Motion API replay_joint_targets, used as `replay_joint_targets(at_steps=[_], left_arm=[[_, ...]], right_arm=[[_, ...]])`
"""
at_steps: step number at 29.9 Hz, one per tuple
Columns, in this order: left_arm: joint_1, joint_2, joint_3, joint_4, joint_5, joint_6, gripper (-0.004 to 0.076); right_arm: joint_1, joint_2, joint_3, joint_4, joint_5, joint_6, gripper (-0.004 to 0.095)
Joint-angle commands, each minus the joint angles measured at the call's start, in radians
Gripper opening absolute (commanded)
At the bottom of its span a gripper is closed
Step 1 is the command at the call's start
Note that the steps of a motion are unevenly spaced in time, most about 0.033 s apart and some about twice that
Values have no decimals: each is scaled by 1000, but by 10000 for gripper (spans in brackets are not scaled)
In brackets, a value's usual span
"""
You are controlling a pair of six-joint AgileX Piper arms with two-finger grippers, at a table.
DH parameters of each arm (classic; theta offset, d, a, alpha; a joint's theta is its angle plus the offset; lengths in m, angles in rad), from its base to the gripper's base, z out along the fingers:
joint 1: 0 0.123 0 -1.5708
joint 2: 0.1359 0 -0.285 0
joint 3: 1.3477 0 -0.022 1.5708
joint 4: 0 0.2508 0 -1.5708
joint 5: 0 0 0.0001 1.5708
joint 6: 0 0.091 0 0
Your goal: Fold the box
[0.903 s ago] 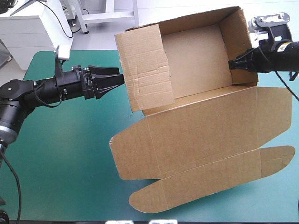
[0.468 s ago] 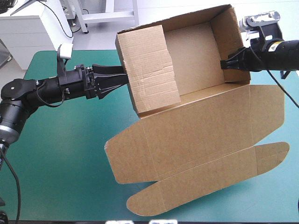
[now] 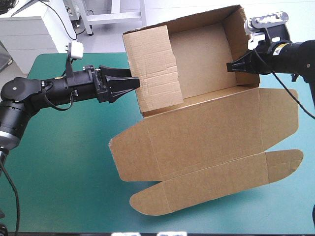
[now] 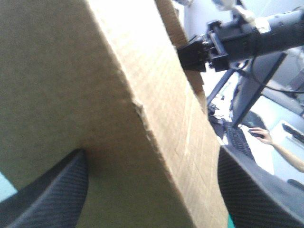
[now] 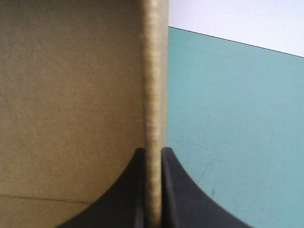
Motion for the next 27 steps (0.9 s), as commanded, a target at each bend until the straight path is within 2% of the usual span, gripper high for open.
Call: replay_joint_targets(at_steps=[1,5,7,9,13,21,27], left_arm=[[-51,-27,-65,87,-109,-106,540],[-123,-27,-113,232,-231,-223,536],[-157,-23,-142,326,-293,-320,532],[-185,-10,-190,460,-307,-450,510],[-234,29,-289,713,-267,-656,470],[-340,150,-490,1122,-146,-991,469],[-382,204,-560,1220,-161,-1120,444]], right_arm=[[11,-34,-28,30,-101,22,-15],[18,-32,-28,13,-114,30,-15],[18,-25,-28,6,-112,40,-15],[18,-18,-28,-2,-107,40,-15],[18,-8,-28,-3,-109,44,-15],[18,20,-28,1,-118,49,-15],[18,41,-28,1,-149,60,-15]])
